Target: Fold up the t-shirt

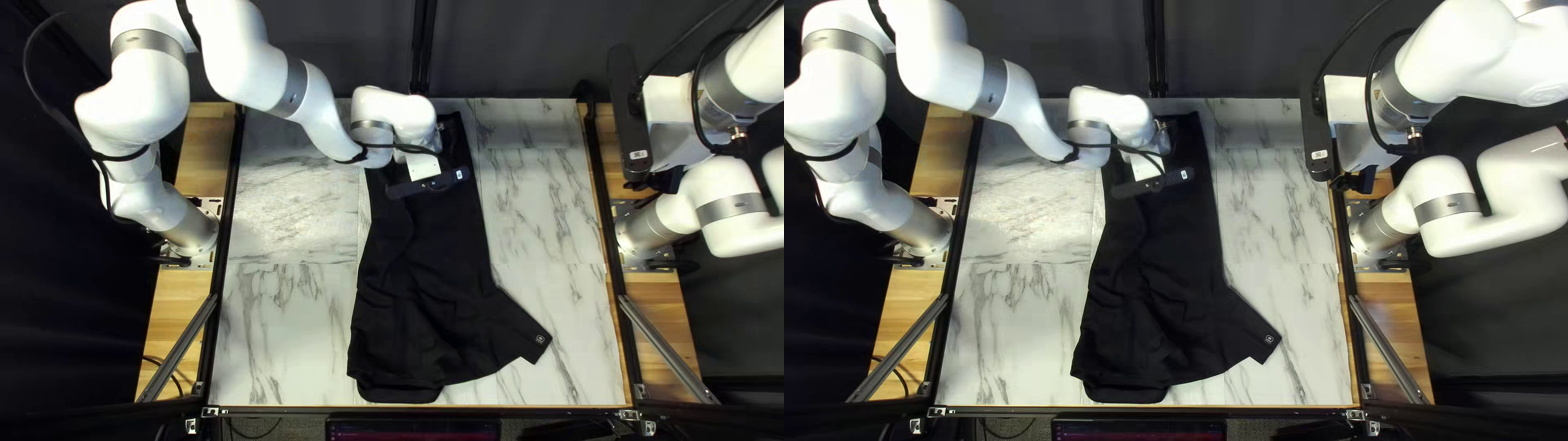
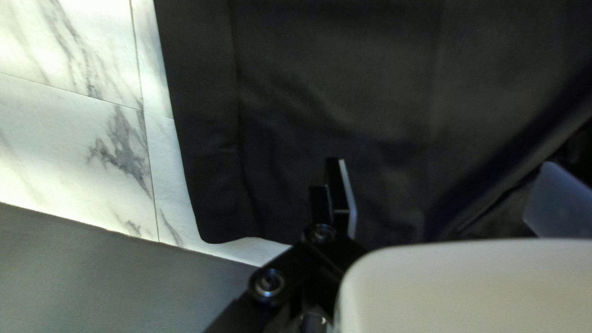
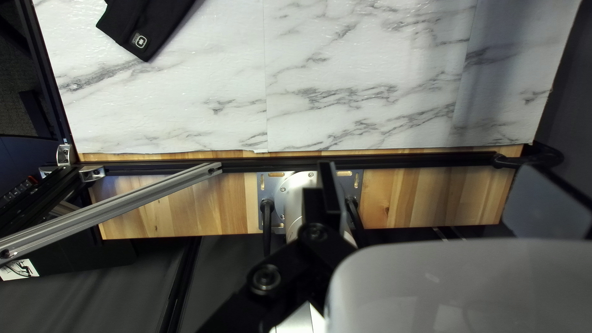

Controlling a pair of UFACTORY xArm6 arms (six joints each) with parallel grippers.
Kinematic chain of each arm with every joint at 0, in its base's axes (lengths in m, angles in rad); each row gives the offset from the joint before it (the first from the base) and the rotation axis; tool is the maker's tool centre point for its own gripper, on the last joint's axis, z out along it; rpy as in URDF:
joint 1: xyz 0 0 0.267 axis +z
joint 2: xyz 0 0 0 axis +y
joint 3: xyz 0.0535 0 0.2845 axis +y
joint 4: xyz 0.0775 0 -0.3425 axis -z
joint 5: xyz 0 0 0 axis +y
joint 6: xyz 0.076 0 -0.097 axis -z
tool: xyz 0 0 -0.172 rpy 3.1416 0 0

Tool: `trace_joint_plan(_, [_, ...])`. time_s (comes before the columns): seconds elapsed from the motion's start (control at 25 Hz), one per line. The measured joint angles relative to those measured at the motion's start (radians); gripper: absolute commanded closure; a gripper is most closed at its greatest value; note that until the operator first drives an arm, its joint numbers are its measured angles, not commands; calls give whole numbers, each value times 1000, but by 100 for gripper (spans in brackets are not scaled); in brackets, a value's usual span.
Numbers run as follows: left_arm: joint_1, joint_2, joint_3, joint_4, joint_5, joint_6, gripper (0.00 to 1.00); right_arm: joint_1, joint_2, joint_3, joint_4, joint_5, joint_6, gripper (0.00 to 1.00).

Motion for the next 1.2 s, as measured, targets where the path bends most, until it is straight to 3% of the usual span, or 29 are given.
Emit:
trace_joint_plan(0.2, [-17,-39,38,-26,49,90,0,0,0,0,0,0,0,0])
trace_joint_plan(0.64, [-144,47,-49,-2,125,-4,0,0,0,0,0,0,0,0])
trace_joint_plan(1.2, [-144,-23,-17,16,225,91,0,0,0,0,0,0,0,0])
